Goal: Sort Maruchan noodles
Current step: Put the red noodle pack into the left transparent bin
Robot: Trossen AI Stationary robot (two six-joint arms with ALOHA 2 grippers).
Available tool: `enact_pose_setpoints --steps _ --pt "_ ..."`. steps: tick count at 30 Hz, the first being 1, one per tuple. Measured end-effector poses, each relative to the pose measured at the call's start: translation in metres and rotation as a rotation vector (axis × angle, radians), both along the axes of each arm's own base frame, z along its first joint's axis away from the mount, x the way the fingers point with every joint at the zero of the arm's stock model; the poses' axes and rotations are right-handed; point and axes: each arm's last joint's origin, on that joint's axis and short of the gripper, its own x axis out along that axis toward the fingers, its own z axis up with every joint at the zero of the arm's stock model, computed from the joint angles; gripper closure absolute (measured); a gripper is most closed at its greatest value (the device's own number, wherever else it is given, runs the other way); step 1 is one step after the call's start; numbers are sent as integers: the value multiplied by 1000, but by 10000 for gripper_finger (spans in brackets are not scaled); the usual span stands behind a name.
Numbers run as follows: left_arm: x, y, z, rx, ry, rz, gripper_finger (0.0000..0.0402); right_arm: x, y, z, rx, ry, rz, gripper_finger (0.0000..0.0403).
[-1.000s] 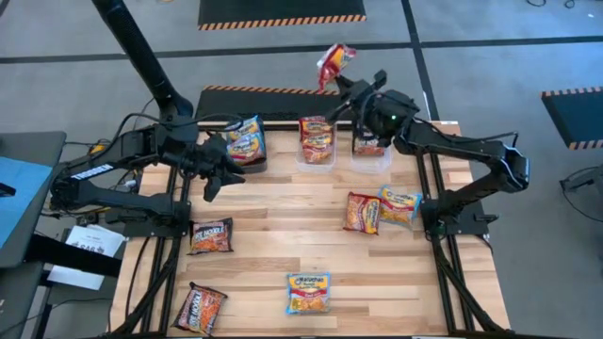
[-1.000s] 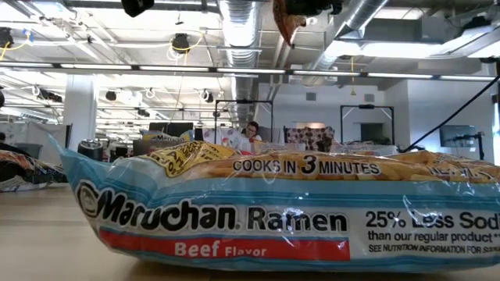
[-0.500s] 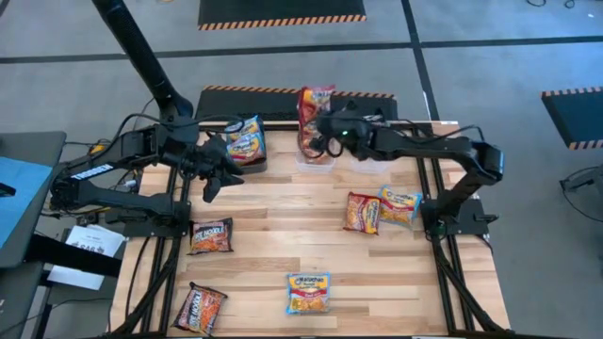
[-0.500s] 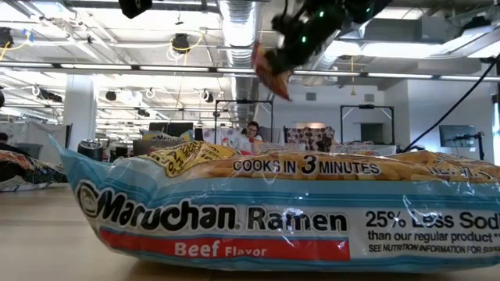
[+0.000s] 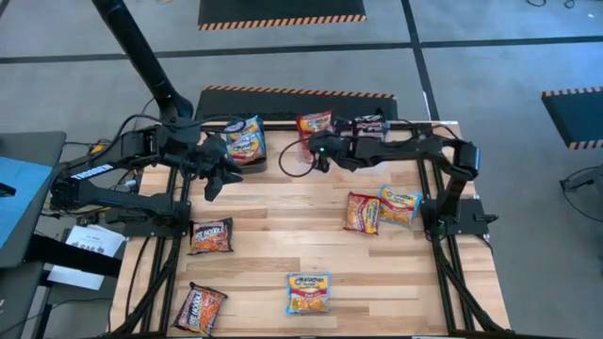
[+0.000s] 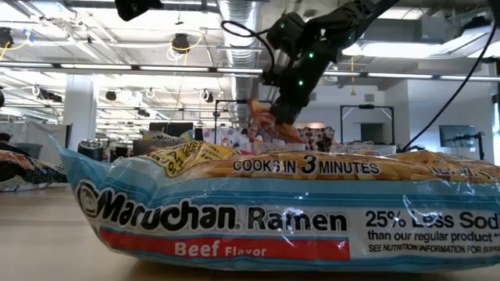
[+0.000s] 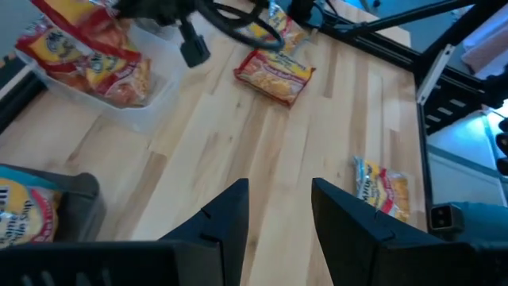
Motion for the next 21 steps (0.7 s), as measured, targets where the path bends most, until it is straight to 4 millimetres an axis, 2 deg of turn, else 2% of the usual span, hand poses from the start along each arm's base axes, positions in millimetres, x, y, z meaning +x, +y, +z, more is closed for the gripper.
enact_pose_setpoints --steps 8,13,21 --pt "-1 0 -1 0 18 7 278 8 7 -15 122 3 -49 396" --pt "-1 0 -1 0 19 7 278 14 9 -15 210 -31 -79 396" --pt "-1 0 -2 -1 24 7 278 9 6 -16 271 -25 -133 396"
